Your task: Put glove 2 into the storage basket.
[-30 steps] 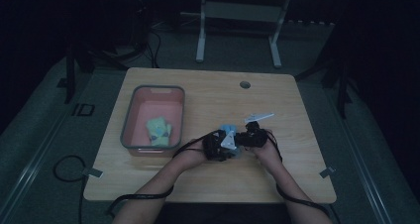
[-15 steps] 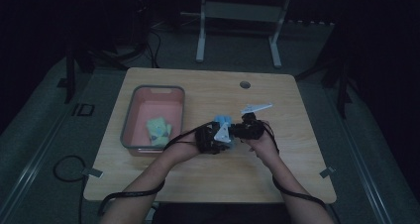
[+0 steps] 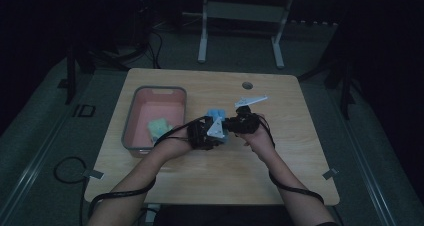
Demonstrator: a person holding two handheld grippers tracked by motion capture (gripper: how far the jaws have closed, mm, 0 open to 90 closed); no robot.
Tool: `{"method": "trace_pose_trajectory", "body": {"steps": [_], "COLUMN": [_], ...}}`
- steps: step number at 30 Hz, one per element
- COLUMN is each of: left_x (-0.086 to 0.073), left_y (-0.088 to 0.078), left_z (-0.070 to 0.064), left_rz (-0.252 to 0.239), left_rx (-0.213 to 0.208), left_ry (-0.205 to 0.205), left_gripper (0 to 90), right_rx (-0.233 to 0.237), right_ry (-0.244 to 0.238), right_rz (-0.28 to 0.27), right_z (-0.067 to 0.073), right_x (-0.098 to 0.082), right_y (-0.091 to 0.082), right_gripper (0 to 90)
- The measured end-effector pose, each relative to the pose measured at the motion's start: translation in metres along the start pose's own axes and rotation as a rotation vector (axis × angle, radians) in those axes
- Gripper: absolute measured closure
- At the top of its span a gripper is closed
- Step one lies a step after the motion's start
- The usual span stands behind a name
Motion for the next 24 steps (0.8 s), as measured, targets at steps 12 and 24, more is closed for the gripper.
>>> {"method": "trace_pose_trajectory", "body": {"steps": [12, 24], "left_x": [-0.018, -0.045], "left_y": [-0.026, -0.045], "left_z": [0.010, 0.019], "left_rz": [0.025, 0.047], "left_rx": [0.039, 0.069], "left_ry": [-0.016, -0.048], "left_gripper": [75.0, 74.9], "right_rx": [0.011, 0.039], "right_ry": [-0.046, -0.089], "right_rz": [-0.011, 0.005], "right_z": [0.020, 0.038], "right_x": [0.028, 0.053], "right_y": [0.016, 0.041], "right_gripper": [76.4, 76.4]}}
Point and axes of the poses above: each handheld gripper's, and its own axes: y roughly forward along the jaws, x roughly out of its top, z roughly to its left, the point moved 6 cm from there along y, roughly forward along the jaws, and after that the axes turned 4 degrees about z, right-handed, at the moved point
